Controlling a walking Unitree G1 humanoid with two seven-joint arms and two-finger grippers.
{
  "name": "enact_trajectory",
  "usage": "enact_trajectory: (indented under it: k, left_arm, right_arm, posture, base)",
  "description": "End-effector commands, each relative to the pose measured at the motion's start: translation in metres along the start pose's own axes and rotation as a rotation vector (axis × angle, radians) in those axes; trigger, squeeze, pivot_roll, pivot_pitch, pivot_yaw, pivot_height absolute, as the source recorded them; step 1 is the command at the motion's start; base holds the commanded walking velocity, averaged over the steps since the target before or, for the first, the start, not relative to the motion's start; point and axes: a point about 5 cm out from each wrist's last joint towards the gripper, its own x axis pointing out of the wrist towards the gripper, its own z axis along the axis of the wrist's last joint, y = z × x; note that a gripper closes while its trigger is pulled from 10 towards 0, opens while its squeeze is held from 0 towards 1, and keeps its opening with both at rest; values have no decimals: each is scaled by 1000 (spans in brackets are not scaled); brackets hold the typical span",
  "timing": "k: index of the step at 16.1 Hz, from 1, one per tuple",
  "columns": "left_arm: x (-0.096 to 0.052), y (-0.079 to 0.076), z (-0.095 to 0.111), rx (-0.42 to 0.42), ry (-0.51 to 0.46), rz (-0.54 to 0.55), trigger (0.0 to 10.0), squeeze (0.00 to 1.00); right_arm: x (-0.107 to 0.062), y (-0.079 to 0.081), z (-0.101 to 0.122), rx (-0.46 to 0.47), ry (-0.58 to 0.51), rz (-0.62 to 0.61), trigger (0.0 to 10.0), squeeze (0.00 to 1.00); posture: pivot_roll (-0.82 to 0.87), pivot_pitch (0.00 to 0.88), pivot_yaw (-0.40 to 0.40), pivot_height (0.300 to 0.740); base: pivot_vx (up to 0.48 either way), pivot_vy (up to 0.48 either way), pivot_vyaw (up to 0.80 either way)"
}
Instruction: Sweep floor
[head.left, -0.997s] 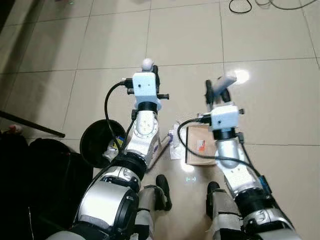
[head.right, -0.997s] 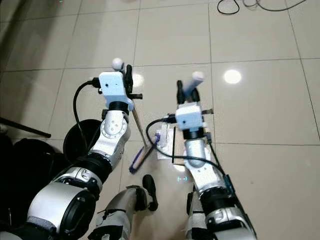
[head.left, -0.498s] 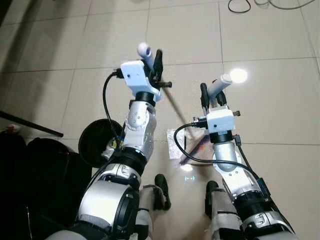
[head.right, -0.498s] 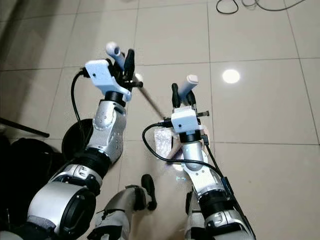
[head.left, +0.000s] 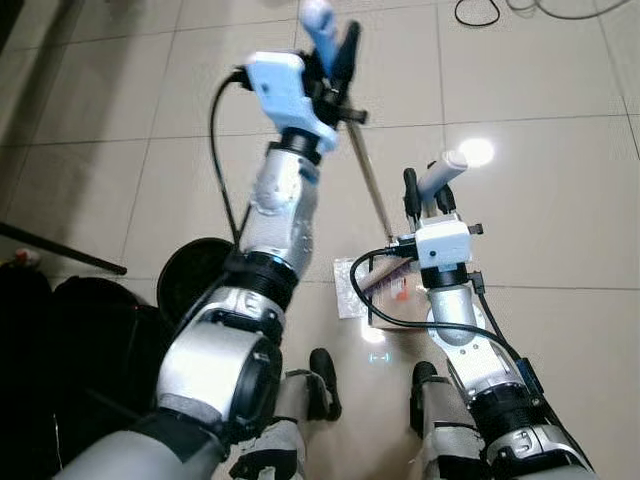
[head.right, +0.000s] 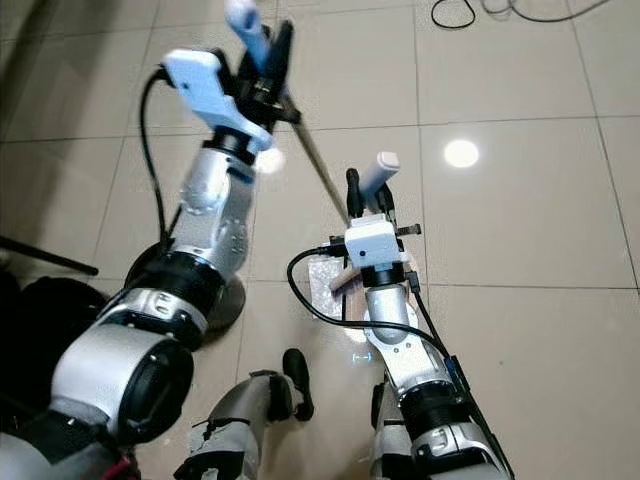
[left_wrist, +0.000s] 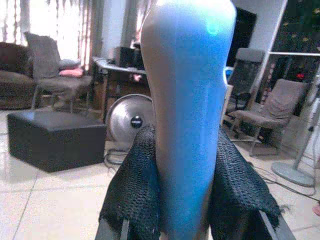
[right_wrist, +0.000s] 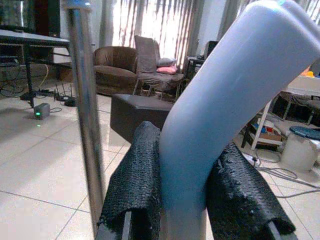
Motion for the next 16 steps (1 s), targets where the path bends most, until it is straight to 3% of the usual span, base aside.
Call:
enact_trajectory:
  k: [1, 4, 7, 10, 14, 16]
  left_arm:
    - [2, 8, 8, -3, -43, 19, 10000, 0]
    - [2, 19, 11, 71, -37, 19, 10000, 0]
    - [4, 34, 19, 129, -44, 25, 10000, 0]
    - [-4, 45, 21, 162, -21, -44, 10000, 0]
    - [-22, 64, 16, 265, 46, -22, 10000, 0]
    - [-42, 79, 7, 343, 129, 18, 10000, 0]
  right_arm:
    - [-22, 9, -18, -3, 132, 36, 10000, 0]
    - [-24, 2, -20, 38, 146, -23, 10000, 0]
    - [-30, -15, -21, 35, 153, -81, 10000, 0]
    - [-40, -32, -20, 23, 153, -117, 10000, 0]
    - [-38, -58, -9, 13, 123, -190, 10000, 0]
    - [-45, -75, 3, 24, 107, -284, 10000, 0]
  posture:
    - [54, 384, 192, 740]
    - [43, 362, 192, 740]
    - [32, 349, 186, 740]
    - [19, 303, 187, 740]
    - [-15, 243, 185, 740]
    - [-50, 177, 202, 740]
  base:
    - [0, 0, 0]
    - [0, 0, 0]
    - [0, 0, 0]
    - [0, 0, 0]
    - [0, 0, 0]
    - [0, 0, 0]
